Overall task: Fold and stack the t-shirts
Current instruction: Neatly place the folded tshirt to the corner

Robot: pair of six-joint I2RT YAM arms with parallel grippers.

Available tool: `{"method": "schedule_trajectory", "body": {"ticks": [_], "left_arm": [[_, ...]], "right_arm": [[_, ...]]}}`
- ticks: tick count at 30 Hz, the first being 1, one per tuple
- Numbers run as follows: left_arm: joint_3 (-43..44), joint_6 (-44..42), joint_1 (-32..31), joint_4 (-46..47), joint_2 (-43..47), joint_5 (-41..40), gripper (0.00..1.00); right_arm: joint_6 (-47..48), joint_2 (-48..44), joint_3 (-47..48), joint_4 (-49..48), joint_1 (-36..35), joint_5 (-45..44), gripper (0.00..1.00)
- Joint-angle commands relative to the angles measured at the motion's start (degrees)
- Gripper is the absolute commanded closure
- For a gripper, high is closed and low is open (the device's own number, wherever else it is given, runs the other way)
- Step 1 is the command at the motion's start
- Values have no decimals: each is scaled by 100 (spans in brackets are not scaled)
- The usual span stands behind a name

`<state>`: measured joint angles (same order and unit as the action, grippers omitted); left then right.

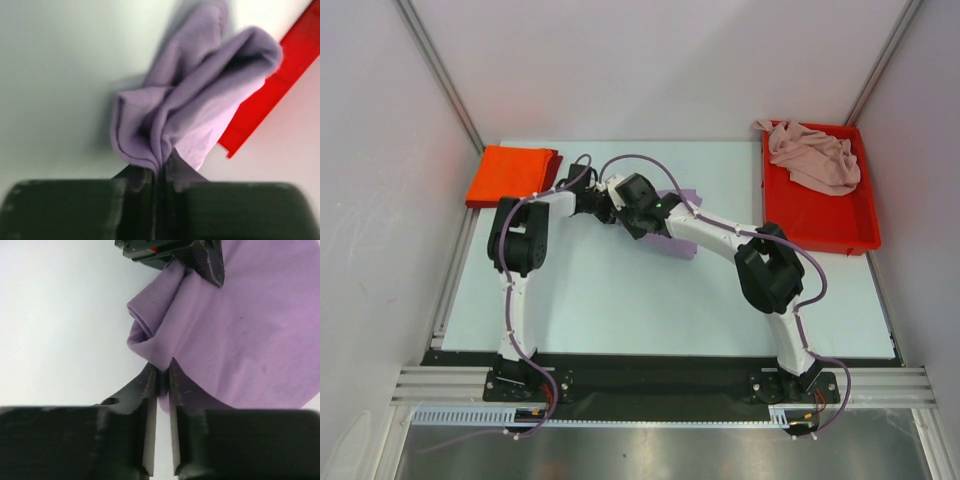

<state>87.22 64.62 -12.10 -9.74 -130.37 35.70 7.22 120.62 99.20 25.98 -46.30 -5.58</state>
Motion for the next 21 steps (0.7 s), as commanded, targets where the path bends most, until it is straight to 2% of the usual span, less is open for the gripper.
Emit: {"method": "schedule_trajectory", "body": {"ticks": [1, 2, 3, 4, 7, 8, 11, 15, 16, 21], "left_arm": [[637, -791, -3, -325, 20, -388, 96], [786, -1185, -3, -571, 55, -493, 100], [1023, -1380, -3, -869, 90, -668, 100], [1138, -1573, -3, -1037, 125, -748, 100], [1542, -2390, -3, -1512, 275, -1108, 100], [1700, -2880, -3, -1714, 284, -1222, 100], [2228, -3576, 58, -2400, 397, -1610, 100], [2991, -4299, 198, -3286, 468, -2391, 100], [3142, -4413, 251, -3402, 433, -2497, 100], [3853, -5178, 681, -3763, 354, -3051, 100]], "right_arm": [[-326, -504, -6, 30, -10, 40, 81], [-475, -652, -75, 74, 16, -30, 62], [-581, -749, -137, 161, 42, -65, 52], [-677, -863, -207, 232, 86, -170, 38], [-1126, -1355, -331, 784, 122, -503, 23], [-1231, -1496, -374, 943, 122, -583, 22], [-1556, -2225, -857, 1392, 174, -848, 20], [-1891, -3227, -2023, 1533, 297, -777, 20], [-1944, -3612, -2192, 1542, 297, -795, 20], [-2076, -4414, -3002, 1437, 315, -769, 19]]}}
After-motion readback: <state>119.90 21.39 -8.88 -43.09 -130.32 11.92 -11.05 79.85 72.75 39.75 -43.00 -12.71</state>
